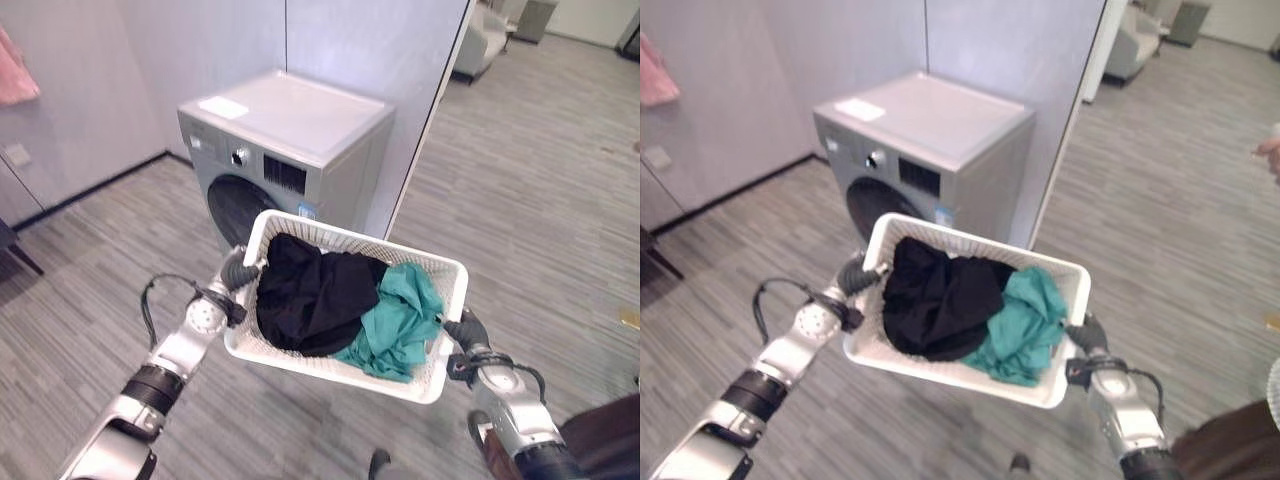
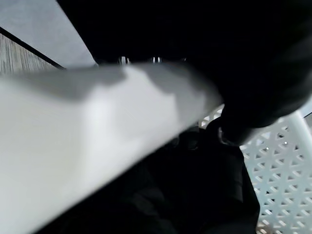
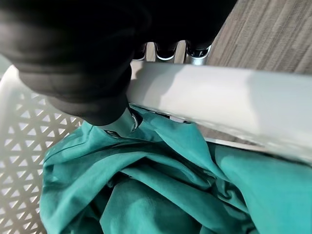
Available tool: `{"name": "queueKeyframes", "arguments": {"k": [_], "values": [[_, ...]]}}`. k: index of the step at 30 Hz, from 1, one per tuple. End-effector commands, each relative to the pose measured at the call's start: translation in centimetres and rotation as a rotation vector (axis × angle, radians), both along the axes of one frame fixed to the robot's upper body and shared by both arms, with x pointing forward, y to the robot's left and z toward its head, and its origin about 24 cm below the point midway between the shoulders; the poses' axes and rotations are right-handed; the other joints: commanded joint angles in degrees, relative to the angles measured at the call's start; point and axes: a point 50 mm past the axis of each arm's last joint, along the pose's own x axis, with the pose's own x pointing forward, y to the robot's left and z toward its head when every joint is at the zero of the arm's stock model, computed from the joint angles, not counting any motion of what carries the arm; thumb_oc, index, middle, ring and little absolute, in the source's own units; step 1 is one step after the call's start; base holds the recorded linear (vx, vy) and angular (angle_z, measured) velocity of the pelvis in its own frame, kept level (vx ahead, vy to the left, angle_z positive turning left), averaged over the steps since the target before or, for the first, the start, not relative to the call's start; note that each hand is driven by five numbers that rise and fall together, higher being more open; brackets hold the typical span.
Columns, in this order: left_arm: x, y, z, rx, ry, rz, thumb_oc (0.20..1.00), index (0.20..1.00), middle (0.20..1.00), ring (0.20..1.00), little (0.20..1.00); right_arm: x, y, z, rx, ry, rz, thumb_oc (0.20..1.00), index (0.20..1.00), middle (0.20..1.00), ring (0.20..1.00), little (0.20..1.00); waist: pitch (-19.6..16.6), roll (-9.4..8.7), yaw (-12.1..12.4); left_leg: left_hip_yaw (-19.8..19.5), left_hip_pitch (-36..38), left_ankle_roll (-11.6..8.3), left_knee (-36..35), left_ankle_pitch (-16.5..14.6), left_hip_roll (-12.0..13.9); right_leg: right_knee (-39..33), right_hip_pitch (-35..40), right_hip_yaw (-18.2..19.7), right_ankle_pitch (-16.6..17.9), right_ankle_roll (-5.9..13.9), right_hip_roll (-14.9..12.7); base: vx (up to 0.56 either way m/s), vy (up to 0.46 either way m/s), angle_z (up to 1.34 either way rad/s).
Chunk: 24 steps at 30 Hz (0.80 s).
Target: Grab the laundry basket,head to the washer,open it,put in the laundry and shut it.
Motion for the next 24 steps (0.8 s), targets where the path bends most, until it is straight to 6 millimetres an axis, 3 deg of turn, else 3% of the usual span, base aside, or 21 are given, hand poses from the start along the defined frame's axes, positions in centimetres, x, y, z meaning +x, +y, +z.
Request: {"name": "queueKeyframes", "arguments": {"k": [1,9,24], "values": [[1.7,-0.3,4.2,-0.041,-0.177,-0.021,0.200,0.200,0.200,0.200,0.200,1.5,1.0,5.3,0.053,-0.312,0.134,0.200,0.200,0.200,0.200,0.200,-4.93,0.03,-0.52,-0.64,-6.50,0.19,-1.54,3.95,2.98,7.27,4.30,-3.12,-8.11,5.58,-3.39,0.06,-0.124,-0.27],[1.6,-0.4,3.4,-0.046,-0.147,-0.022,0.200,0.200,0.200,0.200,0.200,0.7,-0.1,5.0,-0.007,-0.284,0.133,0.200,0.200,0.200,0.200,0.200,-5.23,0.43,-1.69,-2.36,-6.31,-0.98,-1.73,3.72,4.26,6.60,5.98,-5.56,-10.99,4.75,-1.86,0.03,-0.075,0.08],[1.1,0.2,2.6,-0.054,-0.120,-0.004,0.200,0.200,0.200,0.200,0.200,0.2,-0.7,4.5,-0.019,-0.277,0.105,0.200,0.200,0.200,0.200,0.200,-5.22,1.33,-2.11,-2.45,-5.39,-1.44,-2.55,3.80,5.27,6.34,6.84,-5.65,-12.90,4.16,-0.69,0.01,-0.018,0.04]]}}
